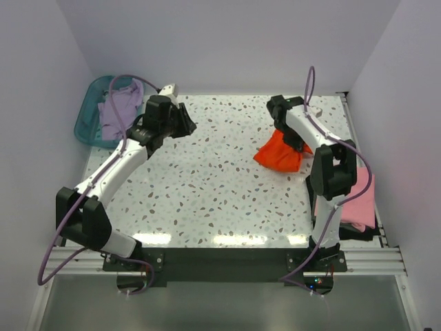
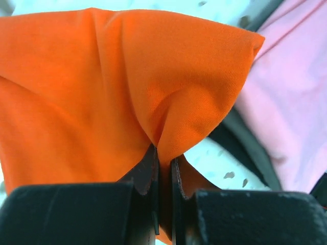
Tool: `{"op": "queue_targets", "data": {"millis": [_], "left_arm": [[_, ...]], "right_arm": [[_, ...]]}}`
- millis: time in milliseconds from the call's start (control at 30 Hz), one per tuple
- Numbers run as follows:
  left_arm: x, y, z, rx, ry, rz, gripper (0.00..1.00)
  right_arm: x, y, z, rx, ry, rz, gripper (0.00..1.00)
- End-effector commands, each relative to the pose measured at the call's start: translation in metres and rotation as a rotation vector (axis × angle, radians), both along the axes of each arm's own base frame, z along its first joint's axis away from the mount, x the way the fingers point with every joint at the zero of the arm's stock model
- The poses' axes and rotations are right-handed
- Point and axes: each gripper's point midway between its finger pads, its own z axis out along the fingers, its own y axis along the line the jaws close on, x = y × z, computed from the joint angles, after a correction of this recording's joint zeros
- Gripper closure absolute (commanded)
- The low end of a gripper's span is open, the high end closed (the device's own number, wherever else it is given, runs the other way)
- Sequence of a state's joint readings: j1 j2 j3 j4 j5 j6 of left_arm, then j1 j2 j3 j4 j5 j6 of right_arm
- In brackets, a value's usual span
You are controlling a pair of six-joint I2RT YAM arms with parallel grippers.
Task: Fold and stack the t-shirts
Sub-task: Neatly place the folded tshirt to the corner
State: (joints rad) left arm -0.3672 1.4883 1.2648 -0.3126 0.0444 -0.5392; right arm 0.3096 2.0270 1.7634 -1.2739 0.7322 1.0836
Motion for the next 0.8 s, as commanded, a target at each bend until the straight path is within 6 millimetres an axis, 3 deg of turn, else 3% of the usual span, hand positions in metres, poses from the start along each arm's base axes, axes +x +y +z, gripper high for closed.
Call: {"op": "queue_targets", "data": {"millis": [0, 367, 767], "left_arm": [[-0.022, -0.014, 0.025, -0.067, -0.052, -0.095, 0.64], [-0.052, -0.034, 0.027, -0.088, -0.046, -0.238, 0.64], [-0.061, -0.037, 0.018, -0.096, -0.035, -0.270, 0.64]], "right_arm": [[-0.024, -0.055, 0.040, -0.116, 0.036, -0.130, 1.00], [-0.041, -0.118, 0.083, -0.095, 0.005, -0.300, 1.00], [-0.065, -0.145, 0.136, -0.097, -0.095, -0.314, 1.00]]}}
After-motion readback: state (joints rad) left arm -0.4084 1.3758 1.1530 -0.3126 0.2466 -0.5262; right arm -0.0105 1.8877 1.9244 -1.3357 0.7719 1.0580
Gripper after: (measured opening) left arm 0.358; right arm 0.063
